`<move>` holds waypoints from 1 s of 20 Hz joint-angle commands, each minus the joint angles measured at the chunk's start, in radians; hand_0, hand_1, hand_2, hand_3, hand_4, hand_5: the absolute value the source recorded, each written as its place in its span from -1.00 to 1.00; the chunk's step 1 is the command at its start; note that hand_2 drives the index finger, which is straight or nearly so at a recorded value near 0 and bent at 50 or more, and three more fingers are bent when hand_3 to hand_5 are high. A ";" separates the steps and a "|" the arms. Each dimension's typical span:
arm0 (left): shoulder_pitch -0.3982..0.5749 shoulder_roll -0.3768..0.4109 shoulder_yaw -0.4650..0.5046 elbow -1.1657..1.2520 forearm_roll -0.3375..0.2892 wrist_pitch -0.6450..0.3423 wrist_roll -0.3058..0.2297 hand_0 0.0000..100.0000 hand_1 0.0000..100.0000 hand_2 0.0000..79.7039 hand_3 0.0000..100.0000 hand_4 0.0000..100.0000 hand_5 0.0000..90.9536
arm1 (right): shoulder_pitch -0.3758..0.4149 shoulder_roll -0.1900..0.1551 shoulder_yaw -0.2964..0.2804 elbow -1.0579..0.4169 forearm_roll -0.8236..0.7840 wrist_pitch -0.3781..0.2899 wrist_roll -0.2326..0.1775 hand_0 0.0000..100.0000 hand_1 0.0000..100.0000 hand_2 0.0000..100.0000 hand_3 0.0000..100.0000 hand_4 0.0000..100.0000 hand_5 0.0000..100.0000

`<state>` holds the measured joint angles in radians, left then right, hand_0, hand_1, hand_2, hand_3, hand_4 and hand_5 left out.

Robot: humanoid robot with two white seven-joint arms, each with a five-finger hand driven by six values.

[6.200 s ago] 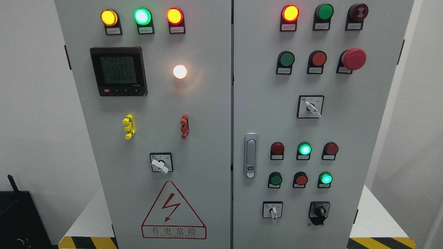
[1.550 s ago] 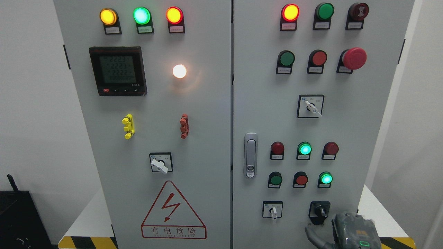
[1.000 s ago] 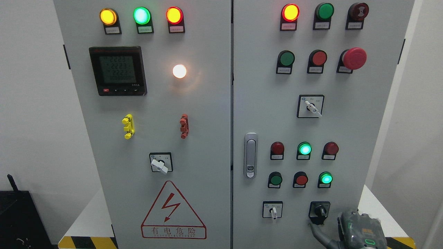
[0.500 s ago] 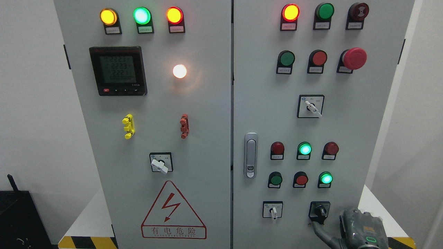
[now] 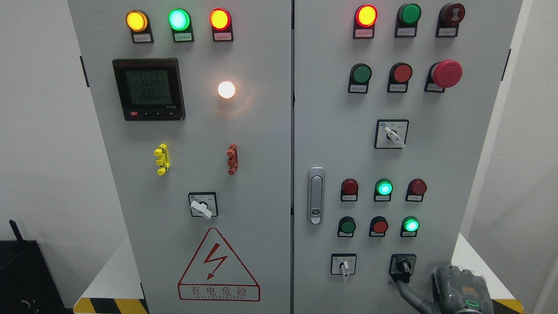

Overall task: Flip black knob to close circuit
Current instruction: 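Grip the black knob with the right hand and twist it, then release the knob and lower the right hand away from the cabinet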

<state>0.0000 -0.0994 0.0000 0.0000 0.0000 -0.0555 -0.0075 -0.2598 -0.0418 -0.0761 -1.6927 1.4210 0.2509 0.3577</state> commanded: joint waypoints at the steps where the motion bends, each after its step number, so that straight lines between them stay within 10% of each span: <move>1: 0.034 0.000 0.011 -0.034 0.008 0.000 0.000 -1.00 -1.00 -1.00 -0.90 -0.95 -1.00 | -0.002 -0.001 -0.040 0.005 -0.014 0.002 0.000 -1.00 -1.00 0.81 1.00 0.62 0.73; 20: 0.034 0.001 0.011 -0.034 0.008 0.000 0.000 -1.00 -1.00 -1.00 -0.90 -0.95 -1.00 | -0.010 0.000 -0.041 0.002 -0.071 0.028 -0.006 -1.00 -1.00 0.80 1.00 0.62 0.74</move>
<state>0.0000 -0.0992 0.0000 0.0000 0.0000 -0.0540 -0.0074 -0.2737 -0.0427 -0.1129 -1.6893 1.3570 0.2800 0.3614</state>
